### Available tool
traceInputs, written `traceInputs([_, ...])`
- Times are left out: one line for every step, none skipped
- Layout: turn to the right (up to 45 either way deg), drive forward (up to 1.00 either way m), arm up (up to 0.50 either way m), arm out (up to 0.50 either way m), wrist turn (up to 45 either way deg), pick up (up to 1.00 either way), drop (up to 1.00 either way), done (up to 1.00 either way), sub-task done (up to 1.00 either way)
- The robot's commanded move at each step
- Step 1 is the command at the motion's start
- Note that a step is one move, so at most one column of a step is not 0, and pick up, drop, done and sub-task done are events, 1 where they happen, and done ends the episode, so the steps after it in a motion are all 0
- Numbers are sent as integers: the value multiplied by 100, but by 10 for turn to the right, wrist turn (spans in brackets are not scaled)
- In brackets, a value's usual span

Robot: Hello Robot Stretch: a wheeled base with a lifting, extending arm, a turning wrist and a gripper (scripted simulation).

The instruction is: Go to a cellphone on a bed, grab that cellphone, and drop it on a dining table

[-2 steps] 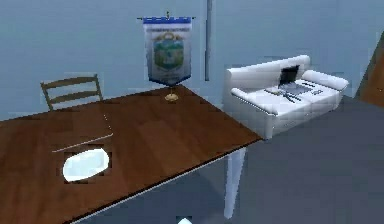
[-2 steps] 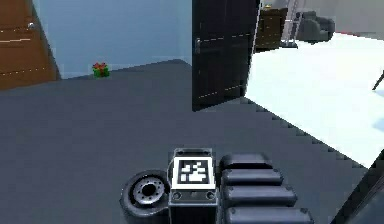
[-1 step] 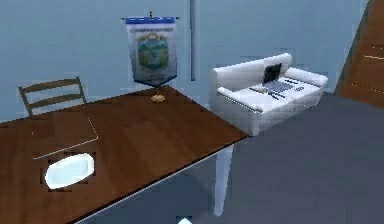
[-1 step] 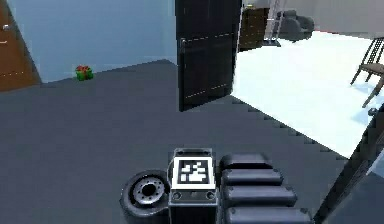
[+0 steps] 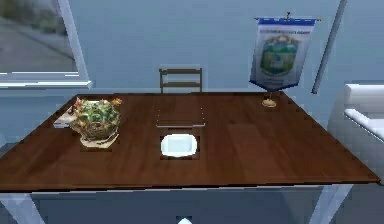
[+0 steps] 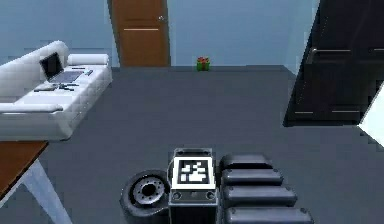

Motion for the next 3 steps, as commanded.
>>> traceInputs([0, 35, 0, 0, 0, 0, 0, 0, 0])
traceInputs([90, 0, 0, 0, 0, 0, 0, 0, 0])
traceInputs([-150, 0, 0, 0, 0, 0, 0, 0, 0])
